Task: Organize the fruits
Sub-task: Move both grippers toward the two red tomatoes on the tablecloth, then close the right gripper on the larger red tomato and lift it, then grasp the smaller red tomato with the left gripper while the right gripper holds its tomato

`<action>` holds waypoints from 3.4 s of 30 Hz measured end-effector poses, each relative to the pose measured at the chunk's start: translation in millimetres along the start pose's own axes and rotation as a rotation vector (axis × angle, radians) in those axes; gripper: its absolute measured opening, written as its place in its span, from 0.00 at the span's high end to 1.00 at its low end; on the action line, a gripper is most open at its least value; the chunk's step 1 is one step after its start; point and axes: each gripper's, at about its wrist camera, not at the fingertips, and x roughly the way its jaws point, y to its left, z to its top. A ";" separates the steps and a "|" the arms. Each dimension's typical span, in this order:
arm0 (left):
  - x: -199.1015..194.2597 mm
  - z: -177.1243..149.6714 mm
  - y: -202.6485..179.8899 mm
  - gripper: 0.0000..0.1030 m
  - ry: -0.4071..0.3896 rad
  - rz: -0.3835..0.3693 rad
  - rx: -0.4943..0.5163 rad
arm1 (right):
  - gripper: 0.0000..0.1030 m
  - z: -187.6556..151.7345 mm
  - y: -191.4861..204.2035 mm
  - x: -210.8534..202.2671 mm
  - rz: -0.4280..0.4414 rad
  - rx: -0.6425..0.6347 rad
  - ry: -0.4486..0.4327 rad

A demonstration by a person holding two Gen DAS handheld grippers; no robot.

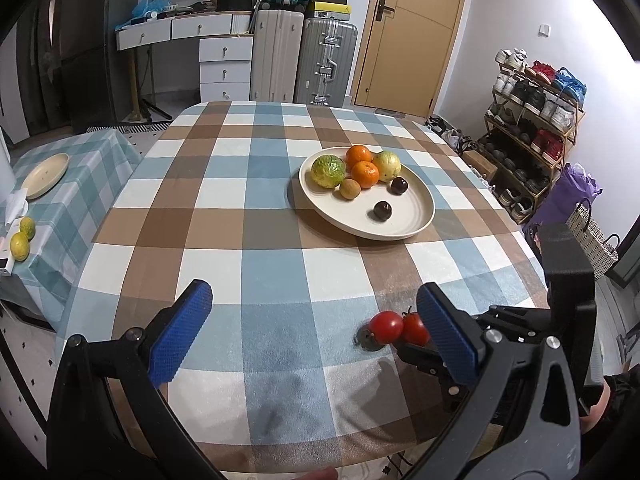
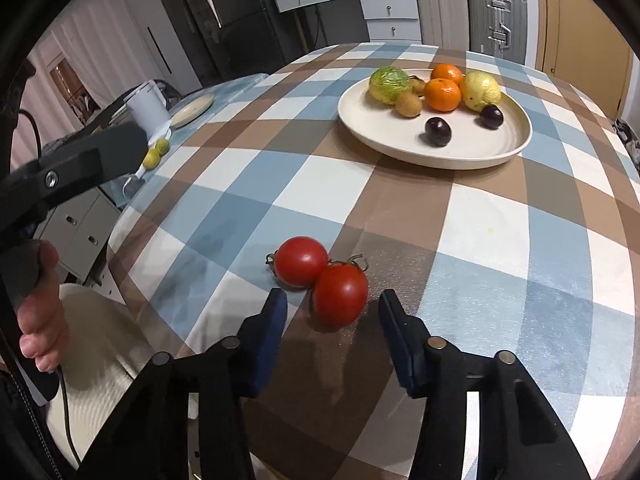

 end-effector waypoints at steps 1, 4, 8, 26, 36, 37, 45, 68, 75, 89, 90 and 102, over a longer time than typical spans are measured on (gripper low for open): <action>-0.1 0.0 0.0 0.01 0.000 -0.001 0.000 | 0.61 -0.1 0.8 0.3 0.004 -0.002 0.001; 1.3 -2.1 -1.2 0.01 0.003 -0.004 -0.001 | 0.70 -0.5 0.4 2.2 0.003 -0.002 0.008; 2.3 -3.0 -1.5 0.01 0.005 -0.004 0.001 | 0.72 -0.8 -3.9 3.3 0.003 0.019 0.019; 20.2 -14.6 -11.9 0.01 0.055 0.029 0.046 | 0.73 5.2 -22.9 -29.5 0.013 0.099 -0.072; 45.6 -24.4 -29.6 0.01 0.156 0.011 0.095 | 0.73 10.6 -45.4 -73.6 -0.019 0.148 -0.186; 47.9 -24.9 -33.0 0.01 0.161 0.015 0.108 | 0.73 10.7 -48.6 -78.6 -0.020 0.158 -0.200; 75.2 -31.9 -58.2 0.01 0.237 0.027 0.186 | 0.73 11.0 -65.9 -116.3 -0.040 0.187 -0.296; 106.9 -33.3 -67.9 0.50 0.291 0.017 0.182 | 0.73 2.5 -76.0 -139.1 0.015 0.219 -0.341; 106.4 -37.6 -67.0 0.75 0.313 -0.037 0.191 | 0.73 1.1 -76.2 -138.0 0.014 0.223 -0.335; 91.4 -26.6 -47.0 0.75 0.319 -0.083 0.123 | 0.73 5.9 -72.2 -112.4 0.009 0.221 -0.259; 92.5 -26.9 -46.9 0.75 0.327 -0.092 0.120 | 0.73 5.4 -74.1 -107.5 0.014 0.223 -0.243; 69.5 -15.6 -37.0 0.75 0.266 -0.155 0.065 | 0.58 -24.8 -96.5 -73.8 0.009 0.271 -0.057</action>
